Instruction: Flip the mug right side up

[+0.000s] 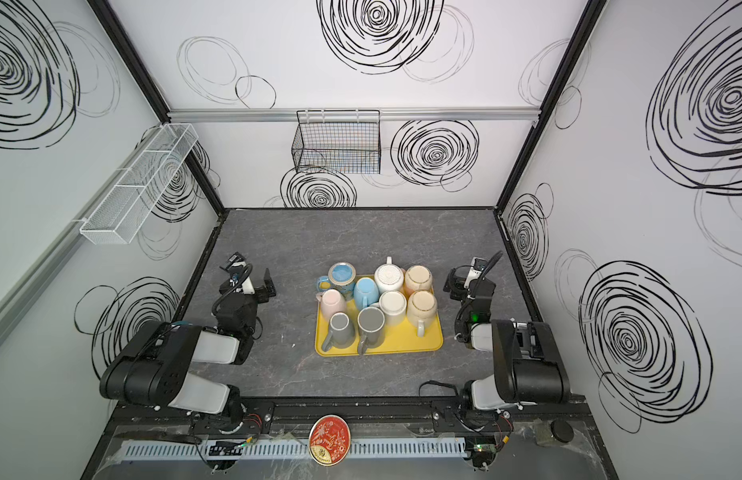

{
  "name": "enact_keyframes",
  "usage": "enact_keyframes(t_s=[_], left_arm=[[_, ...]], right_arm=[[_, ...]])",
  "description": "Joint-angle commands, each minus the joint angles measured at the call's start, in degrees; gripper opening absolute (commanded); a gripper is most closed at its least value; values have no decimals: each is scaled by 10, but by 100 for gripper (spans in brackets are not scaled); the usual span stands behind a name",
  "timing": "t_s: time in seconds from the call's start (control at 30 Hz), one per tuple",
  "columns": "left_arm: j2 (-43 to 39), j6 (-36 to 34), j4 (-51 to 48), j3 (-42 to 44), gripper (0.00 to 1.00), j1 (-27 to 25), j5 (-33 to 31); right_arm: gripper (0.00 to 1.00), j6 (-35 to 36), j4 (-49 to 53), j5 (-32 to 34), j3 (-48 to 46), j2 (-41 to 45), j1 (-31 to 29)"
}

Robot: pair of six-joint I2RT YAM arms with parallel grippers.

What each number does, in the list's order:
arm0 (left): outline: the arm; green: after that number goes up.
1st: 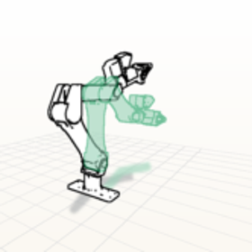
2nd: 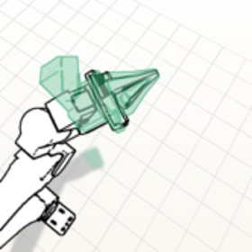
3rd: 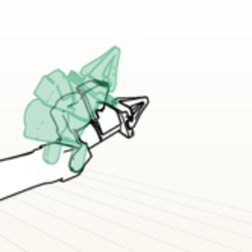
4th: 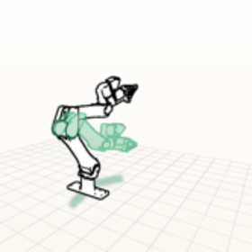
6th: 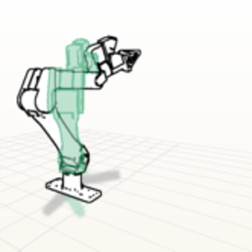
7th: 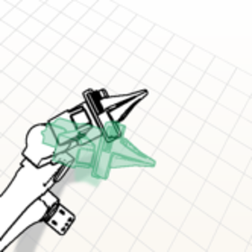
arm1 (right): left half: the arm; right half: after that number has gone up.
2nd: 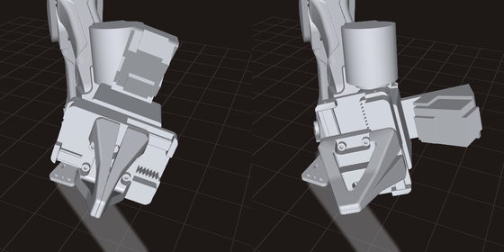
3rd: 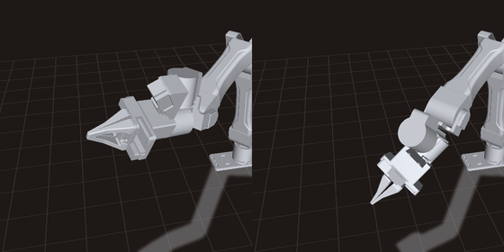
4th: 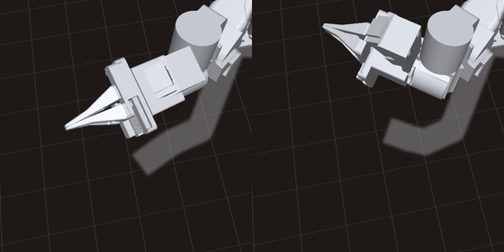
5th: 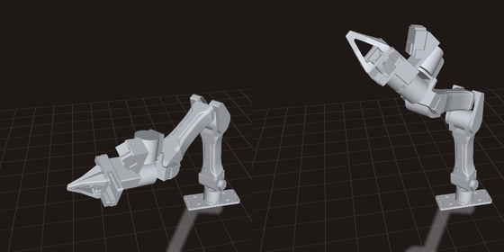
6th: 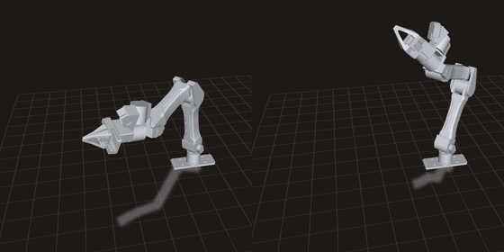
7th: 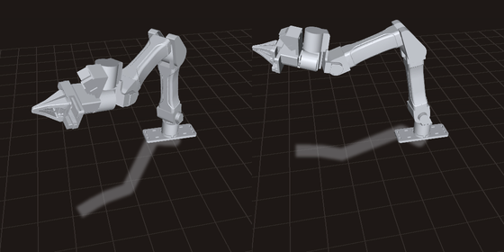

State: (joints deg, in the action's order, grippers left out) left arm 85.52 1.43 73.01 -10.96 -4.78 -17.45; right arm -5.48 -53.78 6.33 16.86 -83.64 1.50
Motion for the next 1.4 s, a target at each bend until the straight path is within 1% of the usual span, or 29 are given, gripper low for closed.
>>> enact_keyframes(t_s=[0.0, 1.13, 1.3, 1.37], left_arm=[[2, -8, 28, -7, 99, -3, -7], [1, -5, 27, -7, 99, 1, -1], [-4, -16, 25, -5, 99, -15, -26], [-13, -24, 24, -1, 99, -24, -29]], right_arm=[[100, 4, -2, 7, 9, -3, -3], [100, 3, -1, 5, 9, -4, -2], [100, 4, -6, 6, 6, 0, -3], [100, 5, 20, -2, 13, 15, -1]])
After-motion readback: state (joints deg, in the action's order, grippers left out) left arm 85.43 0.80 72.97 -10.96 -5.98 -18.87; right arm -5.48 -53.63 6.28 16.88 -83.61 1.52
